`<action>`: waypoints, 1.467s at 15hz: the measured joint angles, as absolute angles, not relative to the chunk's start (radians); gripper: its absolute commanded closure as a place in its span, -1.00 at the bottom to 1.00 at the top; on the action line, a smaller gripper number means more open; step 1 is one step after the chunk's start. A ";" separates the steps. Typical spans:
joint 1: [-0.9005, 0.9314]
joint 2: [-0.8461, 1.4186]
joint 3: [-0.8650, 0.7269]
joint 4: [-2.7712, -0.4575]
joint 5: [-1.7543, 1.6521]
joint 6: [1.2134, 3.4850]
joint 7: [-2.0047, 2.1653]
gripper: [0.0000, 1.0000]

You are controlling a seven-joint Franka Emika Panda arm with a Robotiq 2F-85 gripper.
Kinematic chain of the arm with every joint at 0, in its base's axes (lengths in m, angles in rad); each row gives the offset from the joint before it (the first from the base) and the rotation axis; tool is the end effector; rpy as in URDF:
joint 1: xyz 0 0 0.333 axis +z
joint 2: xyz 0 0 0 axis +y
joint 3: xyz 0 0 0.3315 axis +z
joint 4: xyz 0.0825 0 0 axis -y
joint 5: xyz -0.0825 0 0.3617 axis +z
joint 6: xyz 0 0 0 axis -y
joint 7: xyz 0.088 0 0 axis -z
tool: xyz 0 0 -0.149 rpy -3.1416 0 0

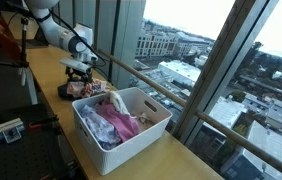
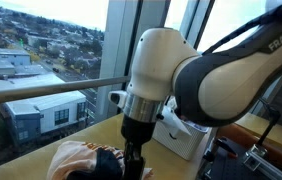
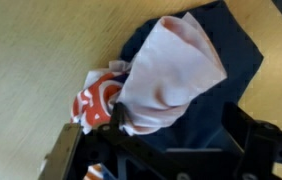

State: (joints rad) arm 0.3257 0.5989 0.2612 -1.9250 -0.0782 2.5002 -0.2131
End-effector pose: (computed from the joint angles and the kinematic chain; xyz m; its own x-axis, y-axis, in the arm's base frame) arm 0.5185 0.3386 0.1736 0.6833 0.7299 0.0210 0.7280 -0.6787 -0.0971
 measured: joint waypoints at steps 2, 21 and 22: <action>0.344 0.648 0.275 -1.909 -0.078 2.515 -0.206 -1.00; 0.226 0.699 0.278 -1.932 -0.076 2.579 -0.227 0.99; 0.219 0.691 0.278 -1.941 -0.076 2.579 -0.227 0.92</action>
